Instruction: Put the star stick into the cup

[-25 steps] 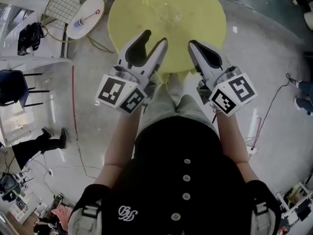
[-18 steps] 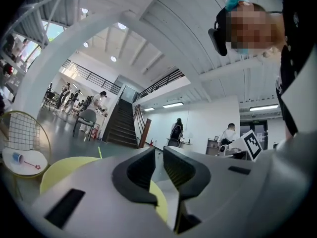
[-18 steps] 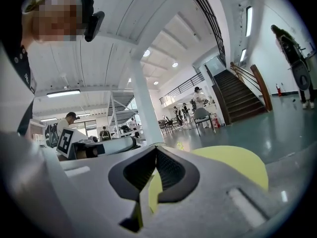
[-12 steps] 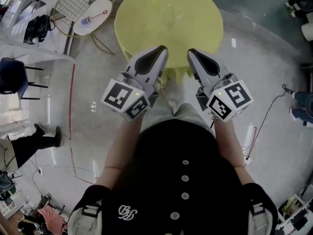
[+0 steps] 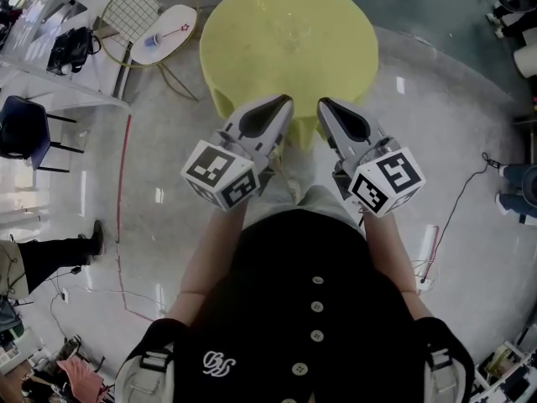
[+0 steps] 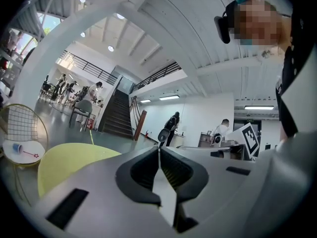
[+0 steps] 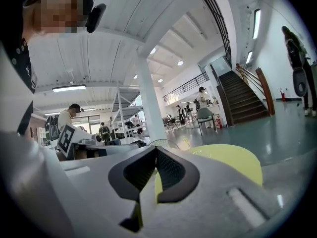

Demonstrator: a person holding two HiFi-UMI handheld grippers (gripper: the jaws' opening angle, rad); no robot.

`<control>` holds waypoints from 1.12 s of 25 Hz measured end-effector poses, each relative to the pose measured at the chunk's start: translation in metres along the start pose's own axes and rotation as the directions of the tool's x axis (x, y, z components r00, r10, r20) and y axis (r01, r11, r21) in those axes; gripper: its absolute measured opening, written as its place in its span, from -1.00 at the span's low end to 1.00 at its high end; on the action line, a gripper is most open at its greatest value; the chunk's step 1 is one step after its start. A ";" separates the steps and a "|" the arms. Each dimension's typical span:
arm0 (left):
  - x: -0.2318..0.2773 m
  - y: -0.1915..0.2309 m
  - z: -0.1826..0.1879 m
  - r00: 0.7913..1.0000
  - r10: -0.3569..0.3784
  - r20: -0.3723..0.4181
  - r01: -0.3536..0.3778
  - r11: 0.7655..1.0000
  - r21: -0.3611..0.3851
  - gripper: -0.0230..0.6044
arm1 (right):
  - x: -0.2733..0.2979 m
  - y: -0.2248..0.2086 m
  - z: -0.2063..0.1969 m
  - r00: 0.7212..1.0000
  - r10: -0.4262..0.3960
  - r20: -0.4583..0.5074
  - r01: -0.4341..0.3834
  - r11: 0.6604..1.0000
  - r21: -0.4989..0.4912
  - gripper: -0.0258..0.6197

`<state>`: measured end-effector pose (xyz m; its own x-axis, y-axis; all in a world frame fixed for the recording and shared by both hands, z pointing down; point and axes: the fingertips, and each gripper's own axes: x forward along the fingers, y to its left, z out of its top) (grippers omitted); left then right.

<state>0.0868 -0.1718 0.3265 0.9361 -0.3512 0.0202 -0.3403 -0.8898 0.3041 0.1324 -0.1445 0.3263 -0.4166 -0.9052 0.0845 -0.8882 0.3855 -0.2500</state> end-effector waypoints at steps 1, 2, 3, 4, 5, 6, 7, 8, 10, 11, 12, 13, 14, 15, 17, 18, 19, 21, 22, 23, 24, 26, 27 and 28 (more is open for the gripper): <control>0.001 -0.001 -0.002 1.000 -0.003 -0.005 0.003 1.000 0.000 -0.86 | -0.001 0.000 -0.002 1.000 0.001 -0.006 -0.001 1.000 -0.002 -0.91; 0.001 -0.003 -0.003 1.000 -0.006 -0.009 0.006 1.000 0.000 -0.86 | -0.002 0.001 -0.003 1.000 0.002 -0.012 -0.002 1.000 -0.004 -0.91; 0.001 -0.003 -0.004 1.000 -0.007 -0.011 0.007 1.000 0.000 -0.86 | -0.003 0.001 -0.005 1.000 0.003 -0.018 -0.004 1.000 -0.005 -0.91; 0.001 -0.003 -0.004 1.000 -0.006 -0.011 0.006 1.000 0.000 -0.86 | -0.003 0.001 -0.007 1.000 0.005 -0.022 -0.005 1.000 -0.006 -0.91; 0.001 -0.003 -0.005 1.000 -0.004 -0.010 0.004 1.000 -0.001 -0.86 | -0.003 0.002 -0.009 1.000 0.005 -0.025 -0.006 1.000 -0.008 -0.91; 0.000 -0.003 -0.006 1.000 -0.001 -0.010 0.001 1.000 -0.002 -0.86 | -0.003 0.002 -0.010 1.000 0.005 -0.026 -0.005 1.000 -0.010 -0.91; -0.001 -0.002 -0.007 1.000 0.002 -0.010 -0.002 1.000 -0.003 -0.86 | -0.004 0.002 -0.011 1.000 0.003 -0.025 -0.003 1.000 -0.012 -0.91; -0.001 -0.002 -0.008 1.000 0.005 -0.011 -0.005 1.000 -0.003 -0.86 | -0.004 0.002 -0.011 1.000 0.000 -0.024 0.000 1.000 -0.013 -0.91; -0.002 -0.002 -0.008 1.000 0.008 -0.014 -0.008 1.000 0.000 -0.86 | -0.005 0.001 -0.010 1.000 -0.004 -0.023 0.003 1.000 -0.013 -0.91; -0.002 -0.003 -0.007 1.000 0.009 -0.015 -0.009 1.000 0.001 -0.86 | -0.005 0.000 -0.010 1.000 -0.005 -0.023 0.004 1.000 -0.012 -0.91; -0.002 -0.003 -0.007 1.000 0.010 -0.016 -0.010 1.000 0.003 -0.86 | -0.006 0.000 -0.010 1.000 -0.005 -0.024 0.005 1.000 -0.012 -0.91; -0.002 -0.003 -0.007 1.000 0.010 -0.018 -0.010 1.000 0.005 -0.86 | -0.006 0.000 -0.010 1.000 -0.006 -0.025 0.005 1.000 -0.012 -0.91; -0.002 -0.004 -0.008 1.000 0.011 -0.020 -0.011 1.000 0.007 -0.86 | -0.006 -0.001 -0.011 1.000 -0.006 -0.027 0.005 1.000 -0.013 -0.91; -0.002 -0.004 -0.010 1.000 0.011 -0.023 -0.011 1.000 0.008 -0.86 | -0.007 -0.001 -0.013 1.000 -0.005 -0.028 0.005 1.000 -0.012 -0.91; -0.002 -0.004 -0.012 1.000 0.012 -0.028 -0.011 1.000 0.010 -0.86 | -0.007 -0.003 -0.014 1.000 -0.005 -0.028 0.005 1.000 -0.009 -0.91; -0.001 -0.003 -0.012 0.999 0.011 -0.030 -0.011 1.000 0.010 -0.86 | -0.006 -0.004 -0.014 1.000 -0.006 -0.027 0.005 1.000 -0.008 -0.91; -0.001 -0.003 -0.012 0.999 0.011 -0.032 -0.010 1.000 0.011 -0.86 | -0.006 -0.004 -0.014 1.000 -0.007 -0.026 0.006 1.000 -0.007 -0.91; 0.000 -0.004 -0.013 0.999 0.009 -0.035 -0.009 1.000 0.011 -0.86 | -0.007 -0.005 -0.014 1.000 -0.008 -0.027 0.008 1.000 -0.006 -0.91; 0.000 -0.004 -0.014 0.999 0.009 -0.036 -0.009 1.000 0.010 -0.86 | -0.008 -0.005 -0.015 1.000 -0.008 -0.029 0.008 1.000 -0.007 -0.91; 0.001 -0.005 -0.015 0.999 0.010 -0.037 -0.009 1.000 0.009 -0.86 | -0.008 -0.005 -0.016 0.999 -0.006 -0.031 0.006 1.000 -0.008 -0.91; 0.002 -0.005 -0.016 0.999 0.011 -0.037 -0.010 1.000 0.008 -0.86 | -0.008 -0.006 -0.017 0.999 -0.003 -0.032 0.003 1.000 -0.009 -0.91; 0.003 -0.005 -0.018 0.999 0.012 -0.040 -0.012 1.000 0.006 -0.86 | -0.008 -0.005 -0.017 0.999 0.004 -0.032 -0.004 1.000 -0.014 -0.91; 0.003 -0.006 -0.019 0.999 0.012 -0.041 -0.012 1.000 0.004 -0.86 | -0.009 -0.004 -0.016 0.999 0.004 -0.032 -0.005 1.000 -0.015 -0.91; 0.003 -0.006 -0.019 0.999 0.013 -0.042 -0.013 1.000 0.003 -0.86 | -0.009 -0.004 -0.015 0.999 0.003 -0.033 -0.003 1.000 -0.016 -0.91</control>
<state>0.0931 -0.1617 0.3426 0.9345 -0.3502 0.0642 -0.3527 -0.8861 0.3008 0.1368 -0.1348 0.3413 -0.4253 -0.8976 0.1156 -0.8898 0.3913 -0.2349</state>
